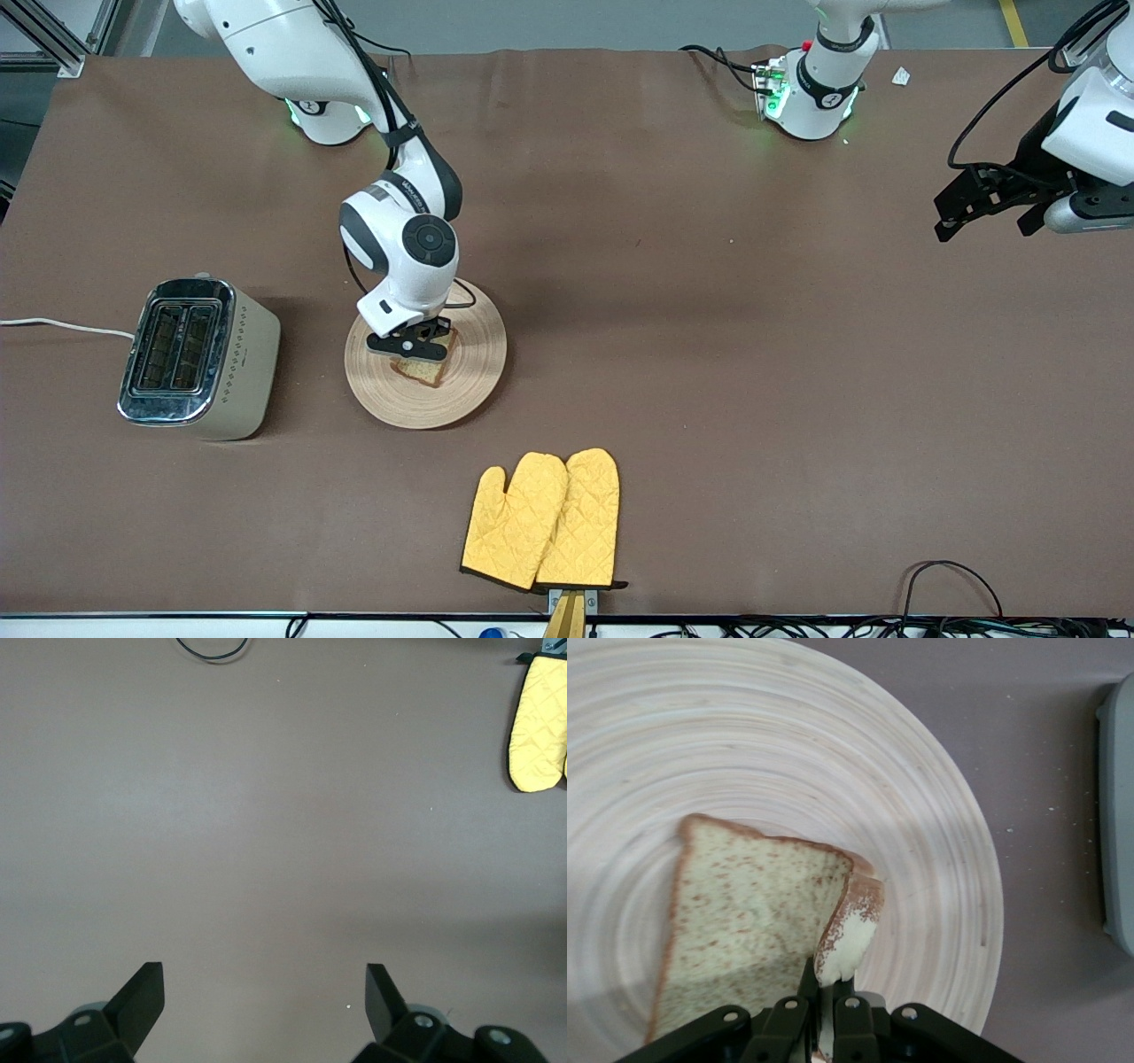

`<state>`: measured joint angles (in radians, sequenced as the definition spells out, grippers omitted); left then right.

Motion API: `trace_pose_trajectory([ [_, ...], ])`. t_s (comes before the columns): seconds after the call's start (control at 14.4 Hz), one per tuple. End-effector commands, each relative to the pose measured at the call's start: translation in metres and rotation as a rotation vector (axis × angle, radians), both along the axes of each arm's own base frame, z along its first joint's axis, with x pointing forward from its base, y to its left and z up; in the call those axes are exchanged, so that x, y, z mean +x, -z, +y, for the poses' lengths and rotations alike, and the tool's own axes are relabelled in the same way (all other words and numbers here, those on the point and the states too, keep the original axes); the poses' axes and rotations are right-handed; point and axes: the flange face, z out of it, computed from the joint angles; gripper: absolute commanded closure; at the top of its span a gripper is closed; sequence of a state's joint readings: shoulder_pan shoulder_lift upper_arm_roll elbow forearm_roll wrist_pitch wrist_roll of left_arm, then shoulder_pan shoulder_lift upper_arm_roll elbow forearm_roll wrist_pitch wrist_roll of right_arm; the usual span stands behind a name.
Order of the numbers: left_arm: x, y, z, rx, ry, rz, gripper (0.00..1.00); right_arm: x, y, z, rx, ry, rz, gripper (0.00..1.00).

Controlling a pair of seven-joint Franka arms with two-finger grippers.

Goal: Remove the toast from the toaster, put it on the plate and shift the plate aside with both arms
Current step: 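Carry the toast over the bamboo plate and lower it with the right gripper, then open the right gripper and withdraw it toward the toaster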

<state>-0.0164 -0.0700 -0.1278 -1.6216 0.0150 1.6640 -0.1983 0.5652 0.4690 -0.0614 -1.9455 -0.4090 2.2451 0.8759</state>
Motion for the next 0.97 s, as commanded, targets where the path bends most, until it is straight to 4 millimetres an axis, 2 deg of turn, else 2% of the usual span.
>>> trace_pose_trajectory([
  [0.0, 0.001, -0.004, 0.000, 0.006, 0.000, 0.006, 0.00, 0.000, -0.002, -0.018, 0.009, 0.011, -0.016, 0.30],
  [0.14, 0.001, -0.004, 0.000, 0.006, 0.000, 0.007, 0.00, 0.002, -0.004, -0.020, -0.008, -0.008, -0.024, 0.04],
  [0.21, 0.002, -0.001, 0.000, 0.007, 0.004, 0.012, 0.00, 0.003, -0.006, -0.023, -0.020, -0.016, -0.029, 0.00],
  [0.35, 0.004, 0.009, -0.004, 0.007, 0.010, 0.044, 0.00, 0.007, -0.017, -0.030, -0.040, -0.012, -0.031, 0.00],
  [0.49, 0.007, 0.020, -0.015, -0.087, 0.011, 0.083, 0.00, 0.016, -0.035, -0.042, -0.079, -0.028, -0.022, 0.00],
  [0.62, 0.014, 0.056, -0.029, -0.250, 0.000, 0.187, 0.00, 0.039, -0.076, -0.074, -0.104, -0.045, -0.011, 0.00],
  [0.76, 0.030, 0.102, -0.048, -0.386, -0.008, 0.298, 0.00, 0.061, -0.129, -0.114, -0.089, -0.036, -0.036, 0.00],
  [0.83, 0.040, 0.129, -0.063, -0.443, 0.012, 0.348, 0.00, 0.066, -0.156, -0.136, -0.081, -0.020, -0.057, 0.00],
  [0.9, 0.049, 0.161, -0.092, -0.507, 0.064, 0.386, 0.00, 0.068, -0.179, -0.155, -0.080, -0.013, -0.069, 0.00],
])
